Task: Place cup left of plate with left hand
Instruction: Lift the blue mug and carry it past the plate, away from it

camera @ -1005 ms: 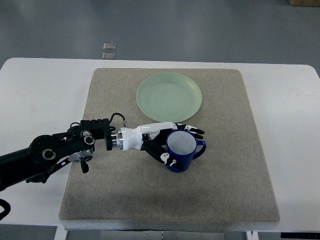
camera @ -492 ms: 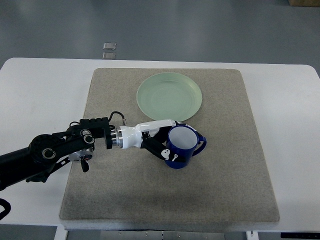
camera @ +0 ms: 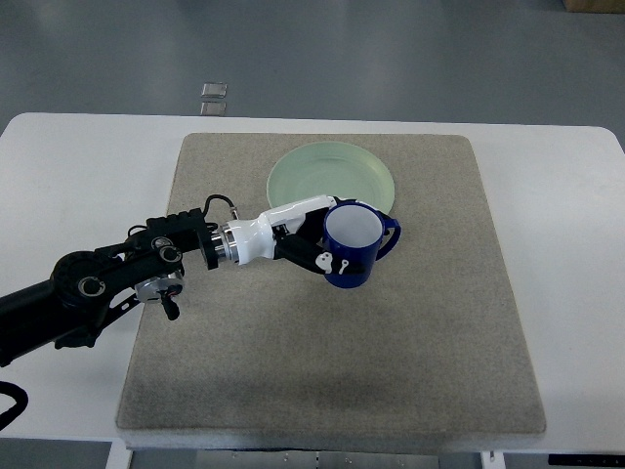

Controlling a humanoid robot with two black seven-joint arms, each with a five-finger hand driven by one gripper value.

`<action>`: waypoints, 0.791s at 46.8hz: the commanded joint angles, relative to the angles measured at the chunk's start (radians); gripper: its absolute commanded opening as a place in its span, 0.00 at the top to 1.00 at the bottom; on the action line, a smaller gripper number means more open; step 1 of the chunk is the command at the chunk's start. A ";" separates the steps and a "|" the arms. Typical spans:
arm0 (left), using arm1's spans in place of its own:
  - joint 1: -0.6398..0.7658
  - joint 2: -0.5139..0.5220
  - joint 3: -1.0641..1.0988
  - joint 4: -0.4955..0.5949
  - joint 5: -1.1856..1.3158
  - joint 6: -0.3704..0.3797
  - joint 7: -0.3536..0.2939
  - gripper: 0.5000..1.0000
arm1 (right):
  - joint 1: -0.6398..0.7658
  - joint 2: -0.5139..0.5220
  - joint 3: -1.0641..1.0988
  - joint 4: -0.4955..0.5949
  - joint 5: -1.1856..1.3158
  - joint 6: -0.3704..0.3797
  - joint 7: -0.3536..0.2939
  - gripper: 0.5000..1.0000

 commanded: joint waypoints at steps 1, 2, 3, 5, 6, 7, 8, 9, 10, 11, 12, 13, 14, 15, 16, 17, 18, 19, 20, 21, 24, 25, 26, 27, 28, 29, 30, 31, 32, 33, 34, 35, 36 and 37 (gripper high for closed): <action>0.001 0.002 -0.025 0.002 0.001 0.033 0.000 0.50 | 0.000 0.000 0.000 0.000 -0.001 0.000 0.000 0.14; 0.001 0.002 -0.028 0.002 0.003 0.042 0.000 0.50 | 0.000 0.000 0.000 0.000 0.000 0.000 0.000 0.14; 0.001 0.003 -0.033 0.002 0.001 0.050 0.002 0.50 | 0.000 0.000 0.000 0.000 0.000 0.000 0.000 0.14; 0.001 0.008 -0.040 0.002 0.001 0.064 0.000 0.50 | 0.000 0.000 0.000 -0.001 -0.001 0.000 0.000 0.14; 0.001 0.011 -0.046 0.003 0.001 0.072 0.000 0.50 | 0.000 0.000 0.000 0.000 0.000 0.000 0.000 0.14; 0.001 0.012 -0.053 0.005 0.001 0.078 0.002 0.50 | 0.000 0.000 0.000 0.000 0.000 0.000 0.000 0.14; 0.003 0.014 -0.059 0.009 0.001 0.084 0.000 0.50 | 0.000 0.000 0.000 0.000 0.000 0.000 0.000 0.14; 0.003 0.014 -0.065 0.015 0.001 0.092 0.002 0.50 | 0.000 0.000 0.000 -0.001 0.000 0.000 0.000 0.14; 0.003 0.015 -0.072 0.021 0.000 0.098 0.000 0.50 | 0.000 0.000 0.000 0.000 -0.001 0.000 0.000 0.14; 0.003 0.015 -0.079 0.029 0.000 0.104 0.000 0.50 | 0.000 0.000 0.000 0.000 0.000 0.000 0.000 0.14; 0.003 0.015 -0.086 0.038 0.000 0.110 0.002 0.50 | 0.000 0.000 0.000 0.000 -0.001 0.000 0.000 0.14; 0.003 0.015 -0.095 0.047 0.000 0.116 0.002 0.50 | 0.000 0.000 0.000 0.000 0.000 0.000 0.000 0.14; 0.003 0.015 -0.105 0.057 0.000 0.122 0.002 0.50 | 0.000 0.000 0.000 0.000 -0.001 0.000 0.000 0.14; 0.003 0.015 -0.111 0.066 0.000 0.128 0.002 0.50 | 0.000 0.000 0.000 0.000 0.000 0.000 0.000 0.14; 0.003 0.015 -0.117 0.075 0.000 0.136 0.002 0.50 | 0.000 0.000 0.000 -0.001 0.000 0.000 0.000 0.14; 0.003 0.015 -0.123 0.083 0.000 0.141 0.002 0.50 | 0.000 0.000 0.000 0.000 0.000 0.000 0.000 0.14; 0.003 0.015 -0.128 0.090 0.000 0.147 0.002 0.50 | 0.000 0.000 0.000 0.000 -0.001 0.000 0.000 0.14; 0.003 0.017 -0.129 0.097 0.000 0.154 0.002 0.50 | 0.000 0.000 0.000 0.000 0.000 0.000 0.000 0.14; 0.003 0.017 -0.134 0.103 0.001 0.164 0.000 0.50 | 0.000 0.000 0.000 0.000 0.000 0.000 0.000 0.14; 0.003 0.017 -0.137 0.109 0.001 0.173 0.002 0.50 | 0.000 0.000 0.000 0.000 -0.001 0.000 0.000 0.14; 0.003 0.018 -0.151 0.127 0.001 0.194 0.000 0.49 | 0.000 0.000 0.000 0.000 0.000 0.000 0.000 0.14; 0.003 0.018 -0.157 0.135 0.001 0.200 0.000 0.49 | 0.000 0.000 0.000 0.000 0.000 0.000 0.000 0.14; 0.003 0.018 -0.161 0.144 0.001 0.205 0.000 0.49 | 0.000 0.000 0.000 0.000 -0.001 0.000 0.000 0.14; 0.003 0.018 -0.169 0.153 0.000 0.207 0.000 0.49 | 0.000 0.000 0.000 0.000 0.000 0.000 0.000 0.14; 0.003 0.018 -0.177 0.161 0.000 0.210 0.000 0.49 | 0.000 0.000 0.000 0.000 -0.001 0.000 0.000 0.14; 0.003 0.018 -0.186 0.170 0.000 0.210 0.000 0.49 | 0.000 0.000 0.000 0.000 0.000 0.000 0.000 0.14; 0.003 0.018 -0.194 0.179 0.000 0.211 0.000 0.49 | 0.000 0.000 0.000 0.000 -0.001 0.000 0.000 0.14; 0.003 0.018 -0.201 0.187 0.000 0.210 -0.001 0.49 | 0.000 0.000 0.000 0.000 0.000 0.000 0.000 0.14; 0.003 0.018 -0.209 0.195 0.000 0.211 -0.003 0.49 | 0.000 0.000 0.000 0.000 0.000 0.000 0.000 0.14; 0.003 0.018 -0.215 0.202 0.000 0.211 -0.003 0.49 | 0.000 0.000 0.000 0.000 0.000 0.000 0.000 0.14; 0.003 0.018 -0.220 0.209 0.000 0.211 -0.005 0.49 | 0.000 0.000 0.000 0.000 -0.001 0.000 0.000 0.14; 0.003 0.018 -0.223 0.216 0.001 0.211 -0.005 0.49 | 0.000 0.000 0.000 -0.001 0.000 0.000 0.000 0.14; 0.003 0.018 -0.224 0.222 0.001 0.213 -0.006 0.49 | 0.000 0.000 0.000 0.000 -0.001 0.000 0.000 0.14; 0.003 0.018 -0.224 0.229 0.001 0.216 -0.009 0.49 | 0.000 0.000 0.000 0.000 0.000 0.000 0.000 0.14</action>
